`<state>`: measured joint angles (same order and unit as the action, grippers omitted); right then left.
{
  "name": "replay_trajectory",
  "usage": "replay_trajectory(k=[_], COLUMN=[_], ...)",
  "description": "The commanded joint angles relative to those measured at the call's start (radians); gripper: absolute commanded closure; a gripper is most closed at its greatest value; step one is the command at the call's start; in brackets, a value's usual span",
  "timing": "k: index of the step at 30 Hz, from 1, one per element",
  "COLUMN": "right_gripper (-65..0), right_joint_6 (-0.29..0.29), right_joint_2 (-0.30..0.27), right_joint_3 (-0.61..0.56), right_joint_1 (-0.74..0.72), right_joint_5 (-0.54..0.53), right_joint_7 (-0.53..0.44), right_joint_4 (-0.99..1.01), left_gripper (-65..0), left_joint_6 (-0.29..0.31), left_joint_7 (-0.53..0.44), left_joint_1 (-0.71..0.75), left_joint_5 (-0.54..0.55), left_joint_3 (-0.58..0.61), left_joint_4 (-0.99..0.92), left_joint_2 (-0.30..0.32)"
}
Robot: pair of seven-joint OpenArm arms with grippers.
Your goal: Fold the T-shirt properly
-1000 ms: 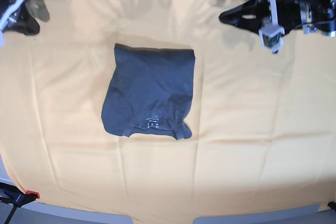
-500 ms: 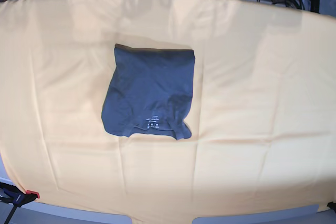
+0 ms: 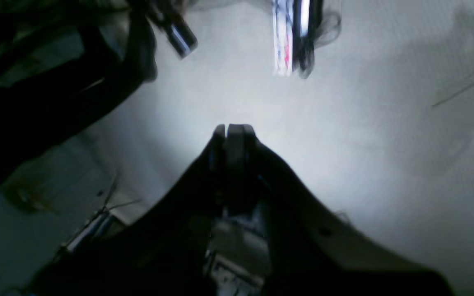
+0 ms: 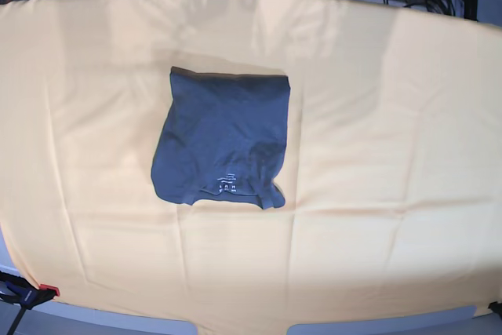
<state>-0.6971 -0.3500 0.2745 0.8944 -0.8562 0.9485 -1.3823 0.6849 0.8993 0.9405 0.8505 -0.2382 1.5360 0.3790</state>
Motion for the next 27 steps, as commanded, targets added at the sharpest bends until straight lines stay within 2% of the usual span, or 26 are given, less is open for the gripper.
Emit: replay_trajectory(k=[1,5,9,10,12,15,16,18,21,24,27], right_gripper=[0.0,0.0,0.0,0.0,0.0,0.0,0.0,0.0,0.0,0.0,0.0], right_joint_6=[-0.001,-0.001,-0.001,0.03,0.143,0.286,0.33,0.389,0.412,0.432,0.439], right_joint_2=[-0.013,-0.001,0.026,0.032,0.048,0.08,0.092,0.121,0.169,0.21,0.231], right_joint_3=[-0.03,-0.169,-0.266,-0.289,-0.33,-0.38,-0.392,-0.407,-0.407,-0.407,-0.407], right_joint_1=[-0.025,-0.207,-0.351,-0.379,-0.427,-0.485,-0.495,-0.502,-0.507,-0.507,-0.507], right_joint_5=[0.034,0.22,0.471,0.537,0.658,0.757,0.769,0.781,0.787,0.787,0.787], right_joint_7=[-0.036,-0.214,-0.436,-0.505,-0.598,-0.624,-0.624,-0.629,-0.644,-0.651,-0.651], right_joint_4=[0.042,0.242,0.433,0.477,0.55,0.617,0.626,0.628,0.628,0.628,0.628], left_gripper=[0.0,0.0,0.0,0.0,0.0,0.0,0.0,0.0,0.0,0.0,0.0], left_joint_6=[0.003,0.003,0.002,0.0,-0.063,-0.272,-0.344,-0.446,-0.546,-0.605,-0.607], left_joint_7=[-0.041,-0.32,-0.665,-0.741,-0.863,-0.986,-1.025,-1.068,-1.083,-1.087,-1.082], left_joint_1=[-0.037,-0.29,-0.499,-0.542,-0.615,-0.679,-0.684,-0.677,-0.666,-0.661,-0.661], left_joint_5=[-0.042,-0.272,-0.494,-0.557,-0.679,-0.797,-0.801,-0.782,-0.73,-0.645,-0.593], left_joint_3=[0.031,0.138,0.173,0.176,0.191,0.255,0.292,0.38,0.51,0.576,0.576], left_joint_4=[-0.077,-0.475,-0.836,-0.906,-1.019,-1.112,-1.121,-1.121,-1.122,-1.121,-1.121], left_joint_2=[-0.005,-0.077,-0.161,-0.181,-0.215,-0.256,-0.266,-0.279,-0.297,-0.299,-0.299])
